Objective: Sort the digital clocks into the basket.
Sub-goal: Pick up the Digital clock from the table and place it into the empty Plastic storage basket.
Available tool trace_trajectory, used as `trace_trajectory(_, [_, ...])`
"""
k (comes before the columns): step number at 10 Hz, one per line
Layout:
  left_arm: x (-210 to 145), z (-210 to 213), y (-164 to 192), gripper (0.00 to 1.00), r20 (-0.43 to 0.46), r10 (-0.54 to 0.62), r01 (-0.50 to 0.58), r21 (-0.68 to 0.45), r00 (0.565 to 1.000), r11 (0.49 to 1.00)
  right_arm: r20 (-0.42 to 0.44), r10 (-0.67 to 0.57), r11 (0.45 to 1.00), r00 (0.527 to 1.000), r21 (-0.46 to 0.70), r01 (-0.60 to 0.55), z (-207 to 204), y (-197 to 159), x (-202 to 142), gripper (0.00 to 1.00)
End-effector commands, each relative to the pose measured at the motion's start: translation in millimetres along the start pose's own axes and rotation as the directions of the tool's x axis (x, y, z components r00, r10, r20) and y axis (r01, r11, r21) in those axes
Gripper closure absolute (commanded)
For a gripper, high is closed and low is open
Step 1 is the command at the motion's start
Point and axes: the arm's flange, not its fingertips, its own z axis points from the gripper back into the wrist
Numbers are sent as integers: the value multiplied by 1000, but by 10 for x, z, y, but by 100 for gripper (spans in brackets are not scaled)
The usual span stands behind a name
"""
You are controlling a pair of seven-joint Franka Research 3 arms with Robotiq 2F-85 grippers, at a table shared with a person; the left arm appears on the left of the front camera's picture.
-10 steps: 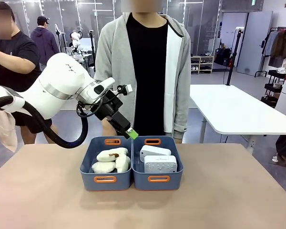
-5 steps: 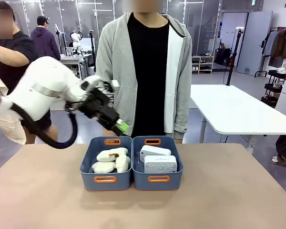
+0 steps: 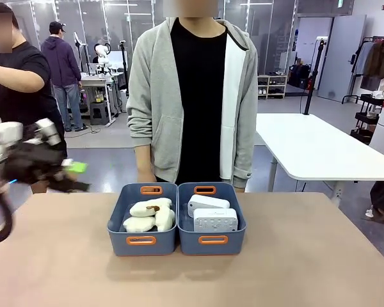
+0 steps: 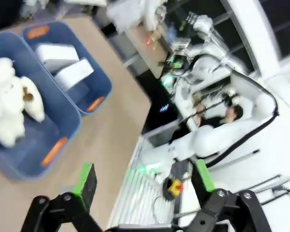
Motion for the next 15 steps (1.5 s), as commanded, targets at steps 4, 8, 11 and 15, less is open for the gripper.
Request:
trace_trajectory(4, [-1740,1728,-48,0,528,118,-110,-45,841,993,-13,-11,1000,1000,-10,11,17,38,-1,0])
trace_trajectory(8, [-1665,2062,68,0,551,137,-143,-32,823,989,-13,-11,1000,1000,-10,11,17,38,-1,0])
trace_trajectory(11, [-1665,2062,68,0,551,137,-143,-32,823,989,-13,-11,1000,1000,-10,11,17,38,-1,0])
trace_trajectory(15, [-1665,2062,68,0,551,137,-143,-32,823,989,-13,-11,1000,1000,-10,11,17,38,-1,0])
